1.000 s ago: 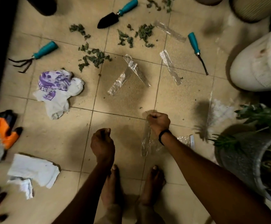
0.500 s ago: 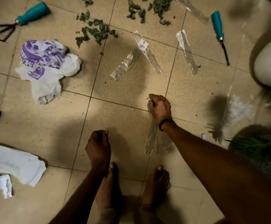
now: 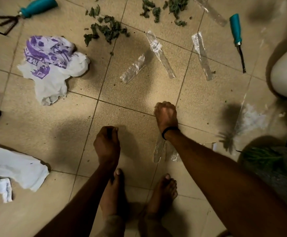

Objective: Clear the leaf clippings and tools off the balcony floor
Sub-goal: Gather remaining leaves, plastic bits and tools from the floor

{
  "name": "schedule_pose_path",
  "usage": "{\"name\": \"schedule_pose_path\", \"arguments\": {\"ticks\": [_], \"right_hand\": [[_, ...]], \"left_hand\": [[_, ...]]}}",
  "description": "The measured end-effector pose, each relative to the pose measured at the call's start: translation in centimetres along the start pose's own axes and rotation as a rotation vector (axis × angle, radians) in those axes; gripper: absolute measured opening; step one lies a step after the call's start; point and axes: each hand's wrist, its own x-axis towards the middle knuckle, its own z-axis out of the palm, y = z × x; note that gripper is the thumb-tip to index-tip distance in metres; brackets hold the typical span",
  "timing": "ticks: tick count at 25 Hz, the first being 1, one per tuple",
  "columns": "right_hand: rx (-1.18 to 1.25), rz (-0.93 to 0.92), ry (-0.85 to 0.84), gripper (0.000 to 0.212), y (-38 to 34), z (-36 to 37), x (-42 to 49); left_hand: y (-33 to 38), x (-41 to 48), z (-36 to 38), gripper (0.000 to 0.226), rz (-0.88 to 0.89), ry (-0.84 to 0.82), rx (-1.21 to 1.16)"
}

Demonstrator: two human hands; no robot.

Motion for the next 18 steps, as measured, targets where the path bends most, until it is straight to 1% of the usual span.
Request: {"name": "schedule_pose_path", "arguments": {"ticks": [1, 2, 3, 5, 7, 9, 11, 13, 15, 18], "right_hand": [[0.038, 0.062, -0.007, 0.019, -0.4, 0.5, -0.4], [0.164, 0.181, -0.031, 0.016, -1.4, 0.4, -1.6], [0.247, 0.231, -0.045, 0.015, -2.2, 1.2, -3.2], [0.466, 0.349, -0.149, 0.015, -3.9, 1.4, -6.9], [0.705, 0.483, -0.276, 0.015, -6.5, -0.4, -10.7], [0.959, 0.620, -0.358, 0.020, -9.4, -3.2, -14.6], [1.133, 0.687, -0.434, 0.023, -12.1, -6.3, -18.3], [1.166, 0.692, -0.503, 0.025, -14.4, -8.9, -21.1], [1.110, 0.643, -0.564, 0.024, -16.6, -11.3, -23.8], [1.055, 0.563, -0.646, 0.016, -21.0, -14.5, -28.5]], "left_hand": [[0.2, 0.0, -0.2, 0.016, -0.003, 0.009, -0.021], [0.5, 0.0, -0.6, 0.016, -0.007, 0.008, -0.043], [0.8, -0.3, -1.2, 0.016, -0.012, 0.023, -0.050], [1.7, -1.3, -3.1, 0.015, -0.067, 0.055, -0.098], [2.3, -2.5, -5.9, 0.015, -0.129, 0.107, -0.142], [2.6, -4.0, -9.1, 0.015, -0.198, 0.135, -0.190], [2.6, -6.0, -13.1, 0.013, -0.249, 0.177, -0.246], [2.5, -8.3, -17.2, 0.014, -0.305, 0.262, -0.273], [1.7, -10.6, -20.9, 0.016, -0.359, 0.353, -0.323], [0.4, -15.5, -26.8, 0.018, -0.488, 0.522, -0.456]]}}
